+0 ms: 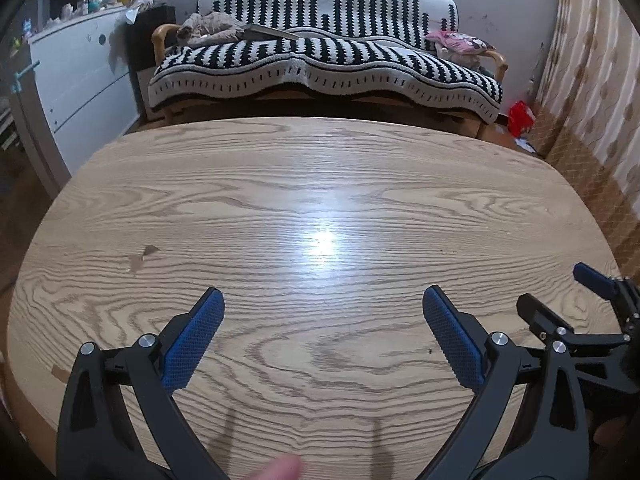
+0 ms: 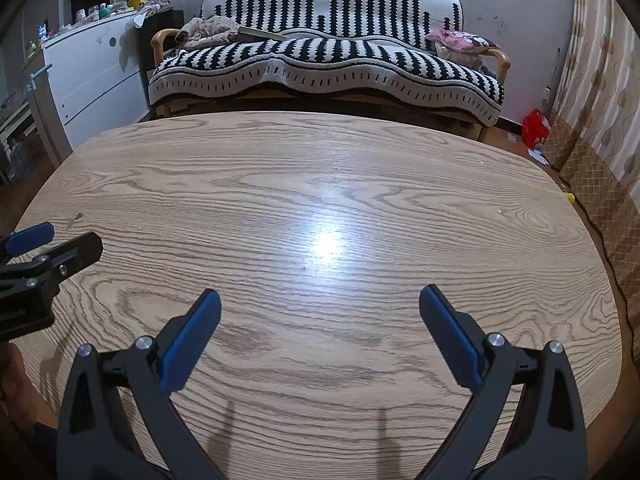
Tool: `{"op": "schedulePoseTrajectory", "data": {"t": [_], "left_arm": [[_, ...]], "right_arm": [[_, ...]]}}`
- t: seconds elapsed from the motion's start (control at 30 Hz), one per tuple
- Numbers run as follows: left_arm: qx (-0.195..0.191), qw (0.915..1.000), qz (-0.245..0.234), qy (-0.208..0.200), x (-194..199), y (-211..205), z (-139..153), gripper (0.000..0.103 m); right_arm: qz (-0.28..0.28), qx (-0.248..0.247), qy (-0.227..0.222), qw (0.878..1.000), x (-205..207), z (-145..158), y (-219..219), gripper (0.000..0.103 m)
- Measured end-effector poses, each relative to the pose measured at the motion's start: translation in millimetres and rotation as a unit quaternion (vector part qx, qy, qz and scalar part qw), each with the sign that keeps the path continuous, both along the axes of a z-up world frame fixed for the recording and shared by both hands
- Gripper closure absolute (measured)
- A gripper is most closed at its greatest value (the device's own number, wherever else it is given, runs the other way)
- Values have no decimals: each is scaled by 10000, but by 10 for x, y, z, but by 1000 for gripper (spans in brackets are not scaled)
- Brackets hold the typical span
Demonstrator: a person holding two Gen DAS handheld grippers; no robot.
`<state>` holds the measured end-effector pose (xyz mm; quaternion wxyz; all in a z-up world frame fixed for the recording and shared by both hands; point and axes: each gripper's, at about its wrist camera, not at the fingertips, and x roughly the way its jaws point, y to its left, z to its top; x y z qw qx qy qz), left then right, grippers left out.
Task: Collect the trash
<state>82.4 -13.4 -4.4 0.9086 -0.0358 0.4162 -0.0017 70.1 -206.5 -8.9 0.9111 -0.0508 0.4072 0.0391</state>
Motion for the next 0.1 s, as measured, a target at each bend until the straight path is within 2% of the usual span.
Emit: {"op": "schedulePoseTrajectory", "data": {"t": [0.1], "left_arm": [[-47,10000,-30,62,2,7,-11,7]], "right_arm": [[3,-4,5,10000,3,0,4,7]]}}
